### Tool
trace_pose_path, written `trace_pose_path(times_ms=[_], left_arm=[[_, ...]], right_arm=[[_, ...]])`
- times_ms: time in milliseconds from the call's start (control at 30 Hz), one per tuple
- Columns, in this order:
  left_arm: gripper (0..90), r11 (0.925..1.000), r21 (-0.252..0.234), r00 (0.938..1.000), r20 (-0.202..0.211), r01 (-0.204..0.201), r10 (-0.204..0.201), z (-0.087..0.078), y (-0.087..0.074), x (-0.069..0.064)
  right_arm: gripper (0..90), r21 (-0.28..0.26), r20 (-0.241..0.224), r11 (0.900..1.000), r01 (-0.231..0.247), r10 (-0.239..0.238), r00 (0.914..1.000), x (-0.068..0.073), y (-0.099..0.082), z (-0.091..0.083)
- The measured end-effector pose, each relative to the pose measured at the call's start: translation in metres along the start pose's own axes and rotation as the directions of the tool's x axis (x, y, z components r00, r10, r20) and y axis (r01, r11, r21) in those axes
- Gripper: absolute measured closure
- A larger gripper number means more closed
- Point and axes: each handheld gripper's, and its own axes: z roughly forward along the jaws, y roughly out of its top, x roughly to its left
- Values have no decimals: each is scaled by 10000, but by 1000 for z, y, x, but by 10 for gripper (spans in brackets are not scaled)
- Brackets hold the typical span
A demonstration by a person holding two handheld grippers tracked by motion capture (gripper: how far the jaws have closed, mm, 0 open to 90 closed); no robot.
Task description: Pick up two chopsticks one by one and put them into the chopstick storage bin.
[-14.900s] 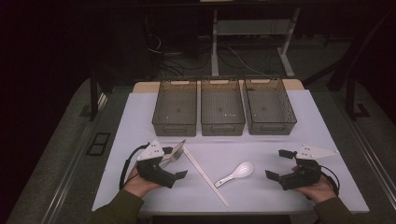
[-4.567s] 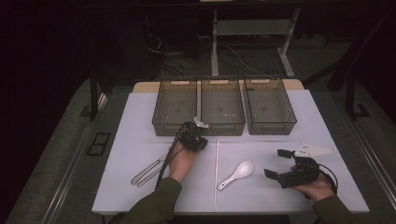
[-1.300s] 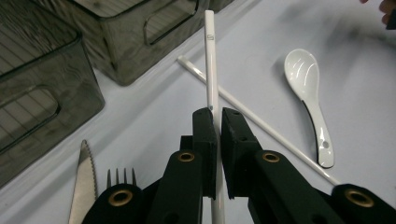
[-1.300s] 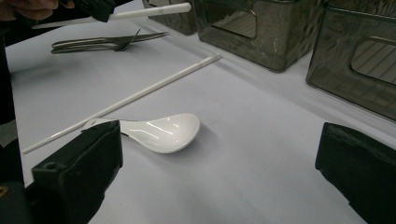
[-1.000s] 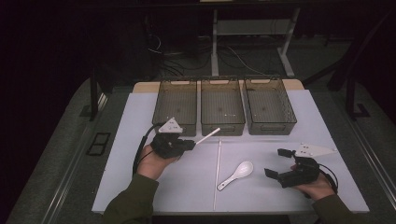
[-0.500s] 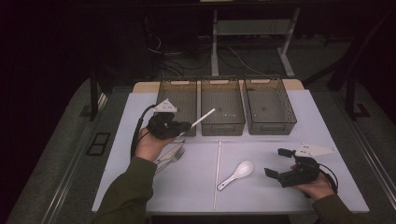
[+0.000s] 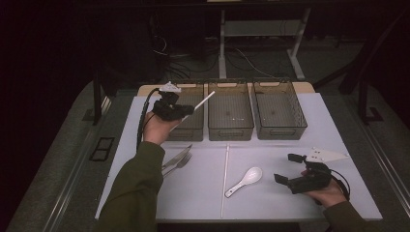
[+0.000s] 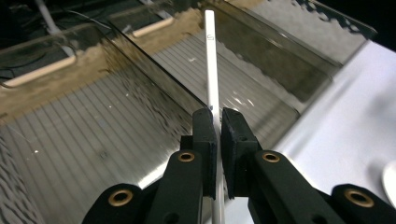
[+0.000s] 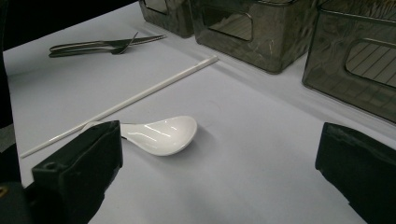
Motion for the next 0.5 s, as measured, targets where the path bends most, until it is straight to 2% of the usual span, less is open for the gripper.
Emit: trace_pose_path(times_ms=[200, 300, 333, 367, 433, 500], left_arm=[[836, 9992, -261, 9983, -494, 301, -314, 10, 10, 21], [836, 9995, -201, 9962, -829, 263, -279, 15, 12, 35], [837, 9986, -374, 9955, -855, 383, -414, 17, 12, 40], [837, 9973, -445, 9934, -962, 588, -629, 20, 12, 43], [836, 9965, -406, 9898, -1194, 734, -778, 24, 12, 50], [836, 9967, -381, 9872, -1399, 714, -760, 28, 12, 56]], right_arm=[[7, -27, -15, 10000, 8, -8, 10000, 0, 0, 0], [7, -29, -25, 10000, 22, -22, 10000, 0, 0, 0], [7, -31, -28, 10000, 13, -13, 10000, 0, 0, 0], [7, -34, -37, 10000, 13, -13, 10000, 0, 0, 0], [7, -41, -37, 10000, -10, 10, 10000, 0, 0, 0], [7, -52, -46, 10000, -14, 14, 10000, 0, 0, 0]])
